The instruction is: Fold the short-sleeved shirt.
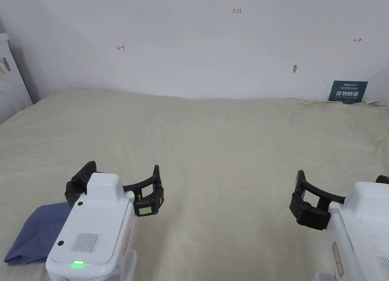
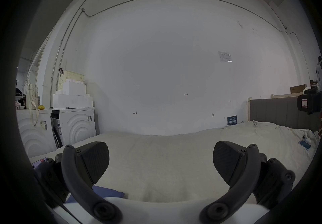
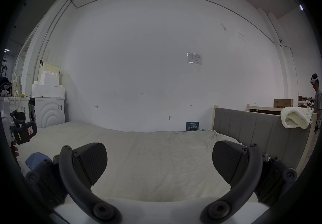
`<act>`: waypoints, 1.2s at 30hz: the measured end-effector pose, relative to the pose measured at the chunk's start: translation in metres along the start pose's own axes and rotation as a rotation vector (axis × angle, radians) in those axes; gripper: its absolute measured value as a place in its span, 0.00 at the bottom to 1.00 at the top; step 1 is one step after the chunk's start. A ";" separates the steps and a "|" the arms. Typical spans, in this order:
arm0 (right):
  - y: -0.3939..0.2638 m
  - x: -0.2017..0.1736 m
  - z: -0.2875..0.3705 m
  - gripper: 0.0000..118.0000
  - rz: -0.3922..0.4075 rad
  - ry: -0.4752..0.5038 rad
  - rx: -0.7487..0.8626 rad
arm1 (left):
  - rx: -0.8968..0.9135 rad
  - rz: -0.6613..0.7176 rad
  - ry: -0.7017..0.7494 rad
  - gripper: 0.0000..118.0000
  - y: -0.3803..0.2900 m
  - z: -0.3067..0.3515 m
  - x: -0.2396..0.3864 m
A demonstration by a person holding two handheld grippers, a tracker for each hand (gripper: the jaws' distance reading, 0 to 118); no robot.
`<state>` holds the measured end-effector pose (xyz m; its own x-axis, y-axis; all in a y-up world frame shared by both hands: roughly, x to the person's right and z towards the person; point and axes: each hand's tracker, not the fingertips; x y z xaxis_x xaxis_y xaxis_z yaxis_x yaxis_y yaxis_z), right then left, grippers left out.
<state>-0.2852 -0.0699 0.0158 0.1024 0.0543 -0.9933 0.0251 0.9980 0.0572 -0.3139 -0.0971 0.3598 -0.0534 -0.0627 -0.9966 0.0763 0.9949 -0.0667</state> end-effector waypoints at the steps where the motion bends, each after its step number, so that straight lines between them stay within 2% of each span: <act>1: 0.000 0.000 0.000 1.00 0.001 0.001 0.000 | -0.001 0.001 0.000 1.00 0.000 0.000 0.000; 16: 0.001 -0.002 -0.001 1.00 0.015 -0.006 -0.006 | -0.003 -0.011 -0.005 1.00 -0.002 0.000 0.001; 20: 0.005 -0.002 -0.003 1.00 0.007 -0.005 -0.063 | -0.004 -0.009 -0.009 1.00 -0.002 0.001 0.001; 25: 0.017 0.001 -0.014 1.00 -0.119 0.050 -0.248 | -0.006 0.006 -0.013 1.00 -0.002 0.002 -0.001; 29: 0.026 0.000 -0.020 1.00 -0.221 0.018 -0.381 | -0.007 0.026 -0.010 1.00 -0.001 0.002 -0.003; 33: 0.035 -0.004 -0.028 1.00 -0.233 -0.109 -0.526 | -0.005 0.017 -0.005 1.00 0.000 0.002 -0.004; 36: 0.034 -0.004 -0.030 1.00 -0.229 -0.091 -0.533 | -0.005 0.021 -0.002 1.00 0.000 0.002 -0.006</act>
<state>-0.3143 -0.0350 0.0188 0.2386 -0.1443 -0.9603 -0.4447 0.8629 -0.2402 -0.3111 -0.0968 0.3656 -0.0496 -0.0422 -0.9979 0.0725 0.9963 -0.0457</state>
